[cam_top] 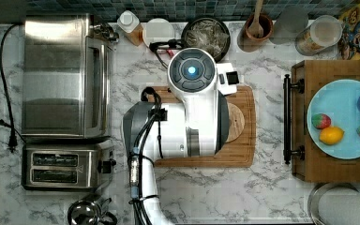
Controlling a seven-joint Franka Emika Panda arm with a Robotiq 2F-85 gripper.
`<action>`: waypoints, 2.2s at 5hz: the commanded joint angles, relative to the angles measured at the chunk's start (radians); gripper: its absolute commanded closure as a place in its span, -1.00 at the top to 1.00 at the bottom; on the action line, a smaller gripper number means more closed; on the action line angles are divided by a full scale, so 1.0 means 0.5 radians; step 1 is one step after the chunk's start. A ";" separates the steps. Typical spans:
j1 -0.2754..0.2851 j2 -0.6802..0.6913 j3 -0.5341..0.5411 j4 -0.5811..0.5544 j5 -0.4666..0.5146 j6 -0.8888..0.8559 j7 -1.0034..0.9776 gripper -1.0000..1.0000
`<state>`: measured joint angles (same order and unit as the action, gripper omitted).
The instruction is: Put the tea in the cup.
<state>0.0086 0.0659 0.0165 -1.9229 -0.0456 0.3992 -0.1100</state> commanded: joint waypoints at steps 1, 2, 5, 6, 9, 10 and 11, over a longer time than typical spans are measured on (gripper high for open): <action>0.159 -0.140 0.213 -0.337 0.045 0.022 -0.307 -1.00; 0.140 -0.147 0.260 -0.416 0.055 0.061 -0.355 -1.00; 0.072 -0.032 0.277 -0.384 0.085 0.076 -0.324 -1.00; 0.056 -0.100 0.281 -0.448 0.140 0.189 -0.340 1.00; 0.029 -0.077 0.283 -0.395 0.149 0.133 -0.348 1.00; 0.034 -0.077 0.278 -0.395 0.149 0.133 -0.349 1.00; 0.043 -0.077 0.269 -0.395 0.149 0.133 -0.348 1.00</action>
<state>0.0278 0.0416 0.1465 -2.1484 0.0173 0.4717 -0.2612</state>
